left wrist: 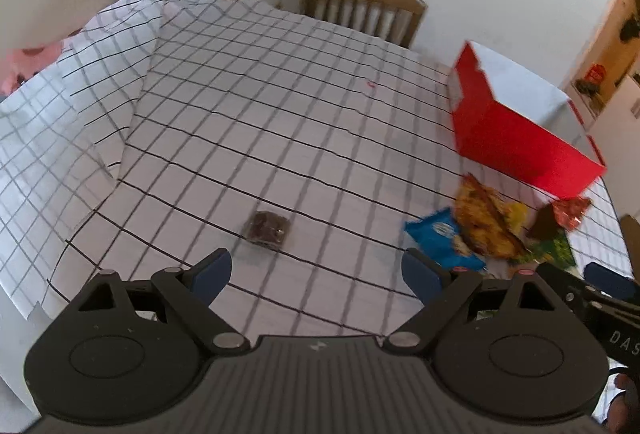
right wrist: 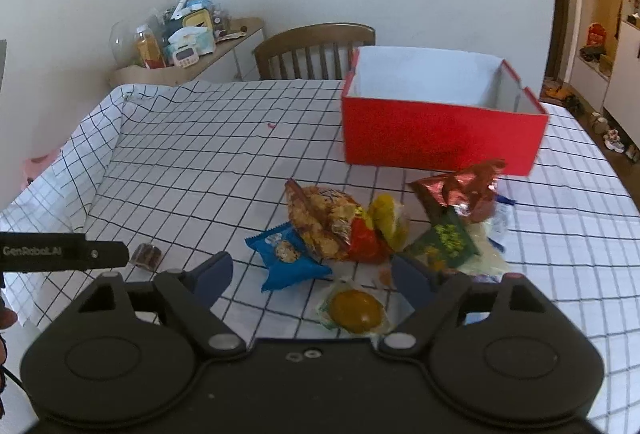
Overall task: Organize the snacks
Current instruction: 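Grasp the brown chocolate with the left tool while the right tool grasps the chip bag, then carry the chocolate and chip bag over the red box with both tools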
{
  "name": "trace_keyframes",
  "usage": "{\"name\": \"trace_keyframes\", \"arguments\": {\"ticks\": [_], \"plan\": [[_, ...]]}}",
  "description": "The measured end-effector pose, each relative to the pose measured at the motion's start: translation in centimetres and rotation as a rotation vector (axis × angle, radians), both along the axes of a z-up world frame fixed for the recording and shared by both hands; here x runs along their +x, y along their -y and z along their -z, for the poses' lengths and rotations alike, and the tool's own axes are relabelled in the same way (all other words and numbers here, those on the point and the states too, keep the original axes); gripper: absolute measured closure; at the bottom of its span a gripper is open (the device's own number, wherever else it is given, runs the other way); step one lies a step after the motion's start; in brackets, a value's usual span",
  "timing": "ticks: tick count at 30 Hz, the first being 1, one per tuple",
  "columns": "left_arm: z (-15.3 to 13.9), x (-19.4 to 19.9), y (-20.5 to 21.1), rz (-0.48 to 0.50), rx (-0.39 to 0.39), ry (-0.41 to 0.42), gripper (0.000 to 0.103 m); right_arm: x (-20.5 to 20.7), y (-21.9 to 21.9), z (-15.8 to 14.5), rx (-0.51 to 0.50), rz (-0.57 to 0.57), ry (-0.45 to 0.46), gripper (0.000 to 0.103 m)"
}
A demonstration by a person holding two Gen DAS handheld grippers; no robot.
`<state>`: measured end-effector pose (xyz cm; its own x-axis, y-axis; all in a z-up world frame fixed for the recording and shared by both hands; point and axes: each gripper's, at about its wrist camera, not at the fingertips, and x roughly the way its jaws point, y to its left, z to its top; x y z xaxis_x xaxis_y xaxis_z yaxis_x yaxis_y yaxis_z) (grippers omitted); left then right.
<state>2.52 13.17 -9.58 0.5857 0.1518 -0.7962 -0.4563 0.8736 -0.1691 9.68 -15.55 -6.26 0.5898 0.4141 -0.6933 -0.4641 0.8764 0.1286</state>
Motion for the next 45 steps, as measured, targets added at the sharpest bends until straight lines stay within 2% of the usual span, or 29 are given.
{"name": "trace_keyframes", "arguments": {"ticks": [6,10,15,19,23,25,31,38,45], "plan": [[2.3,2.0,-2.6,-0.047,-0.008,-0.029,0.011,3.5,-2.1,2.2,-0.061,-0.012,0.018,0.022],[4.1,2.8,-4.1,-0.063,-0.015,-0.069,0.016,5.6,-3.5,3.7,-0.111,-0.023,0.010,0.025],[6.0,4.5,-4.3,-0.028,-0.004,-0.110,0.030,7.2,-4.5,5.1,-0.157,-0.029,0.009,0.025],[7.0,5.2,-4.3,-0.005,-0.020,-0.123,0.032,8.0,-5.0,5.7,-0.168,-0.042,0.001,0.025],[7.6,5.7,-4.5,-0.003,-0.015,-0.132,0.045,8.6,-5.4,6.2,-0.191,-0.056,-0.007,0.029],[7.8,5.8,-4.5,-0.005,-0.013,-0.137,0.047,8.8,-5.5,6.2,-0.183,-0.059,-0.009,0.033],[7.9,5.9,-4.4,-0.001,0.011,-0.137,0.068,8.6,-5.7,6.1,-0.180,-0.079,-0.010,0.040],[7.6,5.7,-4.3,-0.008,0.024,-0.137,0.069,8.2,-5.1,5.6,-0.146,-0.076,-0.018,0.045],[4.7,4.9,-3.0,0.015,0.020,-0.096,0.069,7.0,-3.7,3.5,-0.091,-0.075,0.002,0.046]]}}
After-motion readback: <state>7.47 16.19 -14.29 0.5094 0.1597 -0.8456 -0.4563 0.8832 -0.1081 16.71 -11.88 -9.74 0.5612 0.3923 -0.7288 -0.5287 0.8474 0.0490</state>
